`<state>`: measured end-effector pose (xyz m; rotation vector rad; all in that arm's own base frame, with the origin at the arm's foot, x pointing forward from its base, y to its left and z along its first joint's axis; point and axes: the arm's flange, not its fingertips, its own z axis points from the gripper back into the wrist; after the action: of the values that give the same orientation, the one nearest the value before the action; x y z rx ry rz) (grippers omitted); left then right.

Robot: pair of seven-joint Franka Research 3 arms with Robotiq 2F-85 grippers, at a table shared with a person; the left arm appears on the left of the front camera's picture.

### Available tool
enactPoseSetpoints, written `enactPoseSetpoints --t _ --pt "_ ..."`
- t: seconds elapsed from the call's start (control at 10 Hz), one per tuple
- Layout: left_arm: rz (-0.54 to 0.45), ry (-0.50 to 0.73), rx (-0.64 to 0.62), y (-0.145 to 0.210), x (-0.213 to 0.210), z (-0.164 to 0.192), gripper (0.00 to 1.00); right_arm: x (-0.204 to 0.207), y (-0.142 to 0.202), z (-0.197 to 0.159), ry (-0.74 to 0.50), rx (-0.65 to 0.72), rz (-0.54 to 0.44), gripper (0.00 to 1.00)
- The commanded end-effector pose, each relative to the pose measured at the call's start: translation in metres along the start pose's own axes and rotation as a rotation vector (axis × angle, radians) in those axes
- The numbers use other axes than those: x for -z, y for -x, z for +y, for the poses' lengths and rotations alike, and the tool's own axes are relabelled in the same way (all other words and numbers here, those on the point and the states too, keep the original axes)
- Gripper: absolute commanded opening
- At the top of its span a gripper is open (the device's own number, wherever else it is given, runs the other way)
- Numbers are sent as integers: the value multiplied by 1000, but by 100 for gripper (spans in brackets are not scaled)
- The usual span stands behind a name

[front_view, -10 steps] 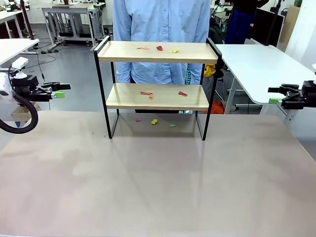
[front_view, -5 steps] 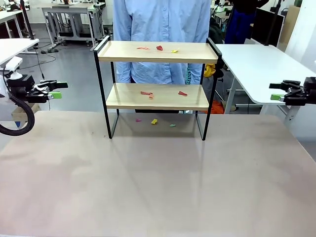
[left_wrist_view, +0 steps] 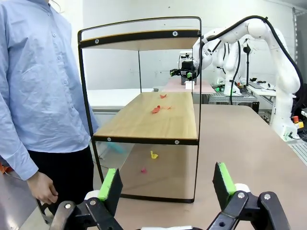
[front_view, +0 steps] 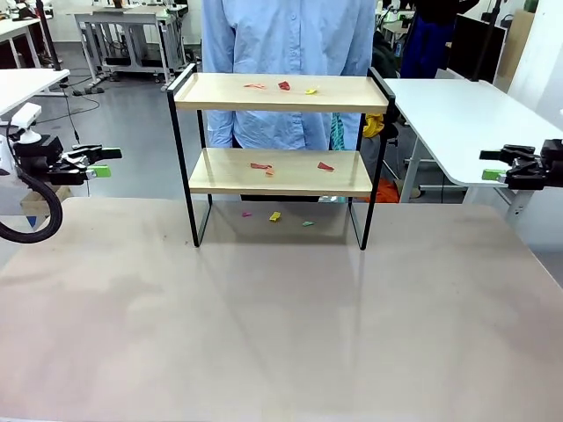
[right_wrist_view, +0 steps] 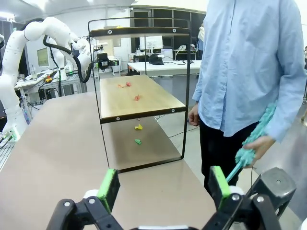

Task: Clean the shelf.
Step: Pick up the Duster handed by the human.

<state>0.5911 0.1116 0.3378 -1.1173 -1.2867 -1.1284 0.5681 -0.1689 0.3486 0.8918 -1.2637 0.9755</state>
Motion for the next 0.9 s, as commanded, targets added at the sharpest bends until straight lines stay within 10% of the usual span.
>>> enactPoseSetpoints --t 0.0,0.8 --pt "4 0 3 -3 -1 2 100 0 -1 1 3 -9 -1 100" --pt "4 0 3 -3 -1 2 100 0 -1 1 3 -9 -1 100"
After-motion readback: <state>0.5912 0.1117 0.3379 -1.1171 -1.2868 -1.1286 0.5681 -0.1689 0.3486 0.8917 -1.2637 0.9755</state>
